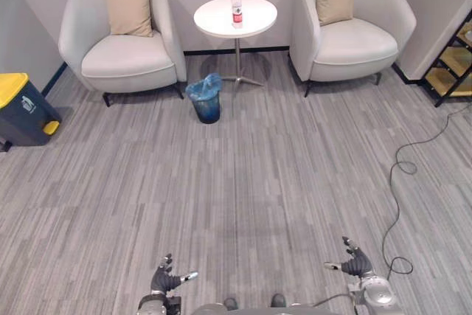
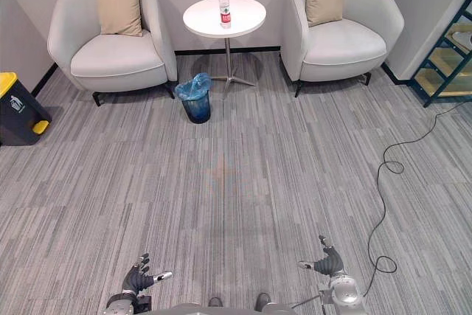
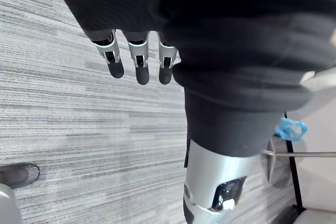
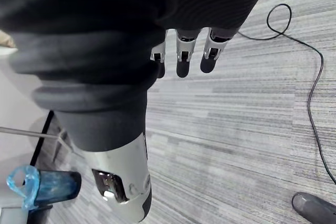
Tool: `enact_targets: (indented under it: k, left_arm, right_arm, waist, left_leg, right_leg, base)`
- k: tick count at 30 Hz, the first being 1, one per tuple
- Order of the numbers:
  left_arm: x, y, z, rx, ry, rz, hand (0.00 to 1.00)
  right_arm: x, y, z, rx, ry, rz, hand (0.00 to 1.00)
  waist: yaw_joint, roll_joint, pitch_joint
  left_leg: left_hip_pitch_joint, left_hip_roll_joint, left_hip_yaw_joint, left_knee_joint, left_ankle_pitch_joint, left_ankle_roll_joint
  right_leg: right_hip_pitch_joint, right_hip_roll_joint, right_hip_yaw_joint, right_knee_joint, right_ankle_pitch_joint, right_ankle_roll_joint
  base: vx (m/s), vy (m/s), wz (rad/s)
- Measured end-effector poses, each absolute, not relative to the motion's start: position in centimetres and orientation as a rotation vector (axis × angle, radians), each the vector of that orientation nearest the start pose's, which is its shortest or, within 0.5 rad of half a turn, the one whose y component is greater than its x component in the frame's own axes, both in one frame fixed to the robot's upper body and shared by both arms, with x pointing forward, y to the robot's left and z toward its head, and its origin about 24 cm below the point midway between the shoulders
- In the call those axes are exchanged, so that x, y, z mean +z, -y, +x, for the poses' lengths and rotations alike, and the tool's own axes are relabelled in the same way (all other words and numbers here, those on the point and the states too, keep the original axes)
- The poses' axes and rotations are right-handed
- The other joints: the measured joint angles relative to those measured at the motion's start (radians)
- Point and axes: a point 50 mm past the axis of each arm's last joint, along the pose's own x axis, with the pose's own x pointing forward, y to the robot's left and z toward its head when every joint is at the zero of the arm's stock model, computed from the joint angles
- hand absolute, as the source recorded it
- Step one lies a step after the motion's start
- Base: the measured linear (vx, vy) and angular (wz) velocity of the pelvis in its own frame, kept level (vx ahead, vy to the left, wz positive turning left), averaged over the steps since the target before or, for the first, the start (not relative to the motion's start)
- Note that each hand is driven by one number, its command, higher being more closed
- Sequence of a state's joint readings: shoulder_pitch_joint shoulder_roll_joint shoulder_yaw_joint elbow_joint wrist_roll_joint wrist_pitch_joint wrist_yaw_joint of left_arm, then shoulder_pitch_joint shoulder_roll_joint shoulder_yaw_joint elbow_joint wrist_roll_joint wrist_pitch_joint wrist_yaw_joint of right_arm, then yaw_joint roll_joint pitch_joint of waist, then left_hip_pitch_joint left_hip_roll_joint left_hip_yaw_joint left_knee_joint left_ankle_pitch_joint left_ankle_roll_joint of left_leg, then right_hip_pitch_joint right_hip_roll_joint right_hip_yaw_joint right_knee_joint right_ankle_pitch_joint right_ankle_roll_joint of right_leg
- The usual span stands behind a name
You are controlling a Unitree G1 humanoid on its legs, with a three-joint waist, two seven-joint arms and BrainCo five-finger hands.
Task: Gather rubbish on tea table into small bin, then transfer packed bag to large trash can.
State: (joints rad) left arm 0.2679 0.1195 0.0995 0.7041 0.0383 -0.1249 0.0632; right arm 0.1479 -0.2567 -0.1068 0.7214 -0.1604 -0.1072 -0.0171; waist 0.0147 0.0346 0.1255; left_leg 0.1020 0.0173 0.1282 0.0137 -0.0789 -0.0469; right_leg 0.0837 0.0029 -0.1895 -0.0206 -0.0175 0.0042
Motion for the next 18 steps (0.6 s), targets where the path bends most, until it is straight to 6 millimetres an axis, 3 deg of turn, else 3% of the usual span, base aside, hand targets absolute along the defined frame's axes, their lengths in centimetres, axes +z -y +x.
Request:
enact_targets:
  k: [4, 18]
  left_arm:
    - [-12.7, -23.0, 9.9, 0.262, -0.824, 0.154, 0.00]
    - [-12.6, -23.4, 9.7, 0.273, -0.826, 0.136, 0.00]
  right_arm:
    - [-10.8, 26.0, 14.1, -0.148, -0.757, -0.369, 0.00]
    - [-10.6, 26.1, 14.4, -0.159, -0.753, -0.366, 0.00]
  waist:
    - [0.000, 0.000, 0.000]
    - [-0.001, 0.000, 0.000]
  left_leg:
    - [0.004, 0.000, 0.003, 0.000, 0.000, 0.000]
    - [0.012, 0.014, 0.043, -0.011, 0.000, 0.001]
  right_leg:
    - [0.000, 0.000, 0.001, -0.001, 0.000, -0.001]
    - [0.000, 0.019, 0.036, -0.027, 0.016, -0.017]
  base:
    - [0.00, 0.000, 0.00]
    - [-0.01, -0.016, -0.08]
